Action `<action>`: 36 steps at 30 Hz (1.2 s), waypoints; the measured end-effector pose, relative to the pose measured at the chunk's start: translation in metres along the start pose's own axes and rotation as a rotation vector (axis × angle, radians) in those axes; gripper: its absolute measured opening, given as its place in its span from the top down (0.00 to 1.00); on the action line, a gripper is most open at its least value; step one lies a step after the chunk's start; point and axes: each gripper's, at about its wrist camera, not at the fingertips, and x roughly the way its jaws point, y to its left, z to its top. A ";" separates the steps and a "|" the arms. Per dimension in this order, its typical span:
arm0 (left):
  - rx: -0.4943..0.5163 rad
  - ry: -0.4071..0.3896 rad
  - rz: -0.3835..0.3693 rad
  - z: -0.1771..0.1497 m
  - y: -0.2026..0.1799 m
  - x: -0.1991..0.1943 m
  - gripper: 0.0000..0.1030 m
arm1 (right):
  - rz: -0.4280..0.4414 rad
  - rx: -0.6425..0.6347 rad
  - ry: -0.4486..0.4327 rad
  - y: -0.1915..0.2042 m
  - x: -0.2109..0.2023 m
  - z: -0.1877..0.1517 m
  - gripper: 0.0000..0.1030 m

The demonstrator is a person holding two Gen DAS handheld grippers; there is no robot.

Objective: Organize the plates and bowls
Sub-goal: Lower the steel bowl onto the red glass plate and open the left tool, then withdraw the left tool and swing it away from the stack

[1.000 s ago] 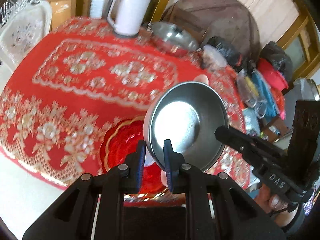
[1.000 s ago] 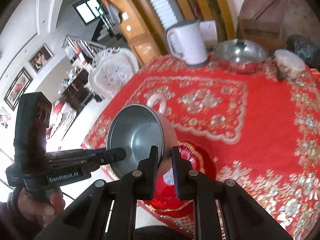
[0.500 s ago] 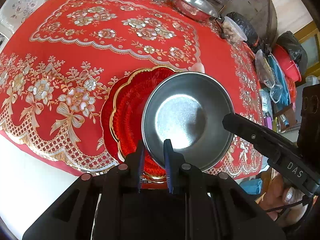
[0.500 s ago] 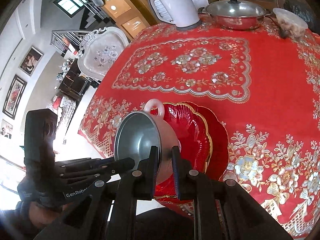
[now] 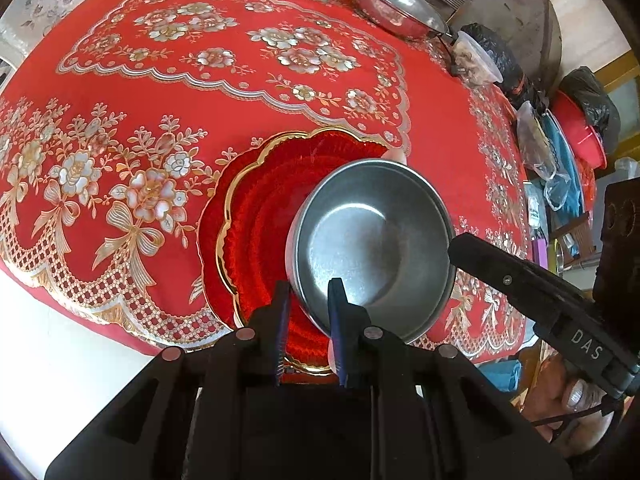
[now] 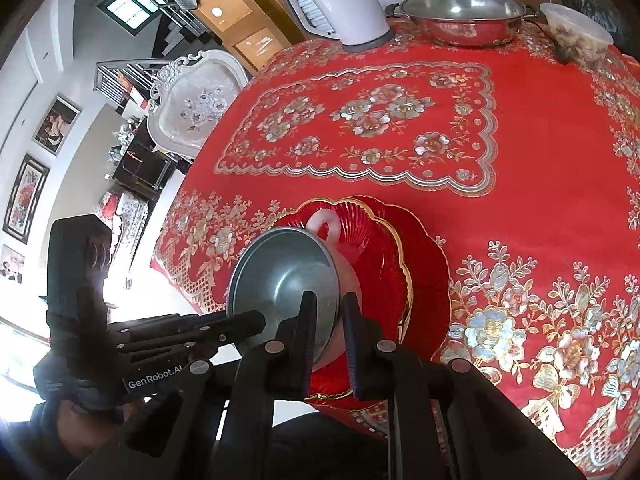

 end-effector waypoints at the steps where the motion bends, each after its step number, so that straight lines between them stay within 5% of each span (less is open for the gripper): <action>1: -0.003 0.000 0.000 0.000 0.001 0.000 0.84 | -0.001 0.000 0.000 -0.001 0.001 0.000 0.87; 18: -0.027 -0.051 0.031 0.010 0.005 -0.003 0.83 | 0.007 -0.044 -0.104 0.004 -0.018 0.006 0.80; 23: -0.032 -0.187 0.108 0.022 0.003 -0.031 0.83 | -0.019 -0.049 -0.233 0.000 -0.047 0.000 0.80; 26: -0.024 -0.274 0.132 0.028 -0.004 -0.046 0.82 | -0.059 -0.022 -0.311 -0.009 -0.067 -0.011 0.68; 31: 0.004 -0.367 0.119 0.035 -0.037 -0.054 0.69 | -0.166 0.005 -0.359 -0.033 -0.092 -0.037 0.66; 33: 0.037 -0.387 0.103 0.035 -0.059 -0.052 0.55 | -0.196 0.018 -0.364 -0.044 -0.100 -0.043 0.64; 36: 0.123 -0.380 0.079 0.032 -0.100 -0.042 0.51 | -0.228 0.047 -0.373 -0.063 -0.114 -0.058 0.62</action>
